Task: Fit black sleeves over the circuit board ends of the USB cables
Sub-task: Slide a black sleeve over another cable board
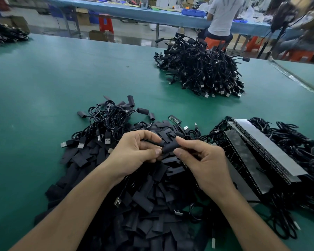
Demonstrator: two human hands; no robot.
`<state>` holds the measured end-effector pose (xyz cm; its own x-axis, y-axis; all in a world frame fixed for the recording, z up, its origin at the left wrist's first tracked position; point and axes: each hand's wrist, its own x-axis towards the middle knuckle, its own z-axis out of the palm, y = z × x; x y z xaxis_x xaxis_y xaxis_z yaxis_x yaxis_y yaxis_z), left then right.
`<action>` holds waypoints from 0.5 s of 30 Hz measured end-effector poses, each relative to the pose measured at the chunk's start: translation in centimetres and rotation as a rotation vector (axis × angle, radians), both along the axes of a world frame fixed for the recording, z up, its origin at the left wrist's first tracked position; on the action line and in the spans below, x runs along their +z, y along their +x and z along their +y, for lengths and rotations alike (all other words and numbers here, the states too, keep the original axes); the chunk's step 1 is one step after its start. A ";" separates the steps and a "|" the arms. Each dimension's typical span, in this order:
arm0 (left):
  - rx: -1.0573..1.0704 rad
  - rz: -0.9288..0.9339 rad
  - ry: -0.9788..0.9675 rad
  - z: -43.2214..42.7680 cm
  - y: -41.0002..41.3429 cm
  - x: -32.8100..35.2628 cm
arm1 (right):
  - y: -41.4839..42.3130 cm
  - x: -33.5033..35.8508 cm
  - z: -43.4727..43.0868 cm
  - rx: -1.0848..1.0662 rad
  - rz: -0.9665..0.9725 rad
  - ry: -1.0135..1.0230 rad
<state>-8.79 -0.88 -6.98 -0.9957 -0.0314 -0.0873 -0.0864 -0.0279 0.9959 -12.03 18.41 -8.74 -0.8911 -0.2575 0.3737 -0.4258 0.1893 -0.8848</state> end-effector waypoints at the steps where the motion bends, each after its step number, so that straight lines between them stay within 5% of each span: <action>1: 0.005 0.005 0.001 0.0 0.0 0.0 | 0.0 0.1 0.0 0.002 -0.016 -0.032; 8: 0.002 0.168 -0.181 0.2 0.4 0.2 | -0.2 0.6 0.1 -0.026 -0.100 -0.196; 13: 0.089 0.517 -0.934 -0.1 0.4 0.8 | -0.5 1.5 0.5 -0.108 -0.170 -0.383; 15: 0.079 0.487 -1.019 -0.3 0.3 1.1 | -0.5 2.0 0.6 -0.121 -0.188 -0.431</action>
